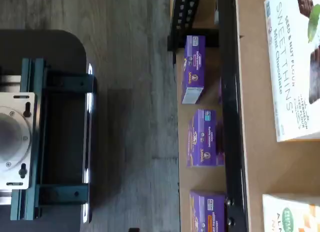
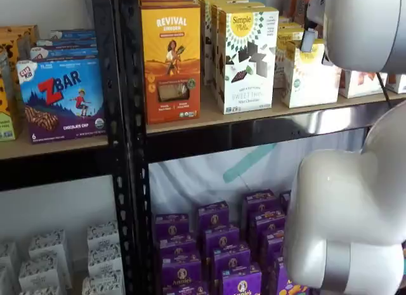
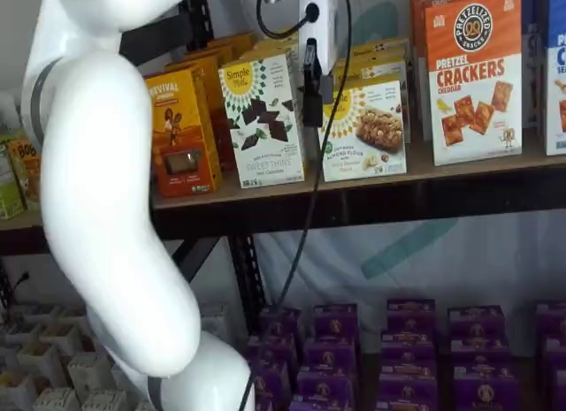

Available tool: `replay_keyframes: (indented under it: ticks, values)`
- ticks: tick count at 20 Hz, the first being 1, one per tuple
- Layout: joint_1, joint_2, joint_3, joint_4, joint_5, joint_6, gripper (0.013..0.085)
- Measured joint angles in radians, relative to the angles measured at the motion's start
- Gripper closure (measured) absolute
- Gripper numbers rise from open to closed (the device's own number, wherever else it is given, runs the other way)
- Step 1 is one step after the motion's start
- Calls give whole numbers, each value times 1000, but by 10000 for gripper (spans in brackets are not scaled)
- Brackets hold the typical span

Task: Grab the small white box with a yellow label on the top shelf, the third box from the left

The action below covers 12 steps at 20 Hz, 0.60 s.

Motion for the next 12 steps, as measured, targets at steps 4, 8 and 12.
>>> replay_keyframes:
  ticks: [4, 8, 12]
  values:
    - [0, -52, 62, -33, -63, -12, 130]
    - [-27, -65, 70, -4, -56, -30, 130]
    - [-63, -57, 49, 56, -45, -45, 130]
